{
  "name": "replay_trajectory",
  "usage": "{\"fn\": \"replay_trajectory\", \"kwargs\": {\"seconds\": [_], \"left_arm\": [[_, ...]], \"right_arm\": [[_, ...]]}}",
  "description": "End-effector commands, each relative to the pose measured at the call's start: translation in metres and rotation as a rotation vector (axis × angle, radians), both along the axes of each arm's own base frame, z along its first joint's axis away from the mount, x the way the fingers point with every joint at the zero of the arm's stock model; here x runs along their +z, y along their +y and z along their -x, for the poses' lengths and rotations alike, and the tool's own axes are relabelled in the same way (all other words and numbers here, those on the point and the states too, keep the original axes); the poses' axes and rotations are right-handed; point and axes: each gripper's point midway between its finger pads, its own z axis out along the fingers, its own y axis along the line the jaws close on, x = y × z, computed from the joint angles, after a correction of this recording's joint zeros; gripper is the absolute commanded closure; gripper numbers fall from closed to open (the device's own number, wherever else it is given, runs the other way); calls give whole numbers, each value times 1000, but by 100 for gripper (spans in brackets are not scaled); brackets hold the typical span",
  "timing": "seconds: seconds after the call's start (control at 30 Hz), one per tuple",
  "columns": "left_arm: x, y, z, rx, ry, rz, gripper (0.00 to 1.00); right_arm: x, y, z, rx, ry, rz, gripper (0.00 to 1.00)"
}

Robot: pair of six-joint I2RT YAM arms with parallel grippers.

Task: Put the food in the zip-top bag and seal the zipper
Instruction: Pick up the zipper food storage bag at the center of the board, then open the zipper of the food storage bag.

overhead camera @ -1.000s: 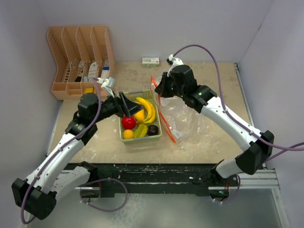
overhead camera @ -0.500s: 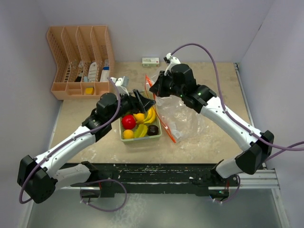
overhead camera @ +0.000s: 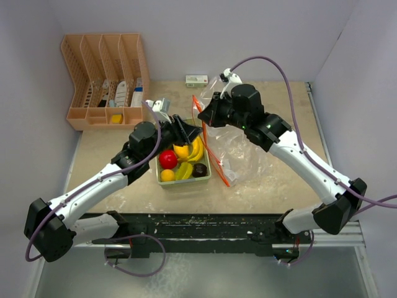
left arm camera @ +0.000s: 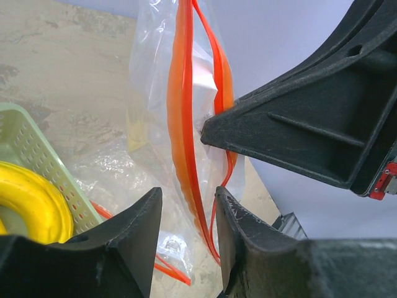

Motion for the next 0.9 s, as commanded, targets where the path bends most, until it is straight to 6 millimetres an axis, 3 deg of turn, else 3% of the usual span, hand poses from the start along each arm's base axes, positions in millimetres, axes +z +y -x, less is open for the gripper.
{"fn": "replay_trajectory", "kwargs": {"seconds": [0.0,0.3,0.5,0.63,0.7,0.73,0.8,0.83,0.87], "left_arm": [[28,6,-4,37,-79,49,55],[21,9,-10,72,-69,25,52],[13,-3,-22,70,-42,21,62],[13,-16,-21,39,-49,37,52],[12,-22,-19,28,-53,36,51],[11,-23,-18,22,-56,29,59],[6,-20,-17,32,-44,1,91],[2,-14,-17,57,-30,-22,100],[0,-6,-17,89,-19,-51,100]], "right_arm": [[18,-3,9,8,-28,-30,100],[30,-3,22,52,-32,-62,100],[38,5,34,112,-23,-127,100],[37,9,35,121,-11,-146,100],[37,9,35,120,-12,-156,100],[38,9,35,119,-14,-161,100],[39,6,37,108,-13,-157,100],[38,3,38,97,-6,-146,100],[35,-3,39,83,3,-127,100]]}}
